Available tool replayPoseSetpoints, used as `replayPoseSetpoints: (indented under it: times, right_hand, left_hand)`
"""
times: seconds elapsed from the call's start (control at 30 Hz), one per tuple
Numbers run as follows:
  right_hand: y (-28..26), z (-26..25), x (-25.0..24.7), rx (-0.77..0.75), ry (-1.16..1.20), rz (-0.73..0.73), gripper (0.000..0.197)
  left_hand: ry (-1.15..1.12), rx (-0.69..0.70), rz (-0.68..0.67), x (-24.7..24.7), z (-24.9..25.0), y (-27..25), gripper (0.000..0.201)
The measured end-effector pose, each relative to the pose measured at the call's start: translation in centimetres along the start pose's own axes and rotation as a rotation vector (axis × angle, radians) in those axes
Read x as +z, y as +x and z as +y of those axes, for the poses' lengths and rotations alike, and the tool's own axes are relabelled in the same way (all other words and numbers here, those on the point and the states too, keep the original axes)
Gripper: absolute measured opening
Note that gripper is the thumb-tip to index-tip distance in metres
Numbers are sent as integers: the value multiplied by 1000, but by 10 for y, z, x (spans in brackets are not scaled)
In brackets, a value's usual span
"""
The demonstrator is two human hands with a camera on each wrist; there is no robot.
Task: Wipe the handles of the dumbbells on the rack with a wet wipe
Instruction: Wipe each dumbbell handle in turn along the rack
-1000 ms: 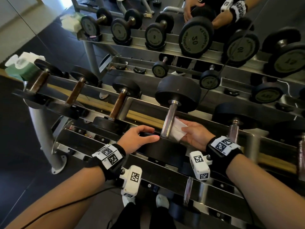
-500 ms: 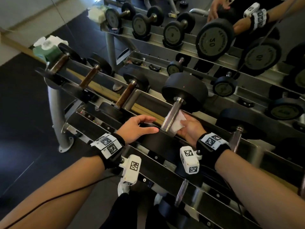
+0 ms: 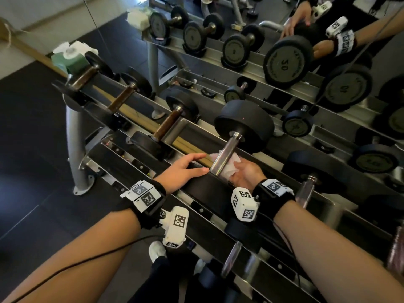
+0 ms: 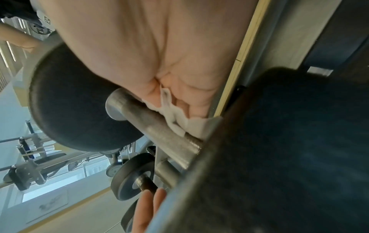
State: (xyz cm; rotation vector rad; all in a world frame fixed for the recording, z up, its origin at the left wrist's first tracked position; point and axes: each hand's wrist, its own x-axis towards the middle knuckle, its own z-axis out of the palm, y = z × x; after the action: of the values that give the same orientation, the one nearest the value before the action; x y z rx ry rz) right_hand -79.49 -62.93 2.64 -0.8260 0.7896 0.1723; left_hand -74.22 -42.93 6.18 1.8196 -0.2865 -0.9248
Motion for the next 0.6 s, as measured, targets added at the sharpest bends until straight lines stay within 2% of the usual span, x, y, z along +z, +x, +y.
replayPoseSetpoints:
  times: [0.23, 0.4, 0.6]
  right_hand:
    - [-10, -4, -17, -40, -42, 76, 43]
    - [1, -6, 0, -76, -63, 109, 44]
    - [-15, 9, -8, -106, -262, 105, 43]
  left_hand:
    - [89, 14, -83, -7, -1, 4, 51]
    - [121, 36, -126, -12, -3, 6, 50]
    - [144, 77, -150, -15, -8, 10, 48]
